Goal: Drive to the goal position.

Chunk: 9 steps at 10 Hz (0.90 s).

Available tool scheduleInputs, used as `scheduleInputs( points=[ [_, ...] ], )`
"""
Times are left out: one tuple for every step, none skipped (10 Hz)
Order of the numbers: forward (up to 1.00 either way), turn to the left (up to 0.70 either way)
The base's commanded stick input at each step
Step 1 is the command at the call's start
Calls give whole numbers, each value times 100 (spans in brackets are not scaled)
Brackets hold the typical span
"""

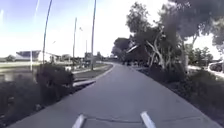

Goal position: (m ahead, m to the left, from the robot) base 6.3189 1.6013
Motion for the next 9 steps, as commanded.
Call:
scheduleInputs(
  points=[
    [94, -35],
    [94, -38],
    [94, 0],
    [94, -1],
    [94, -25],
    [95, -34],
    [95, -37],
    [94, 0],
    [94, -2]
  ],
)
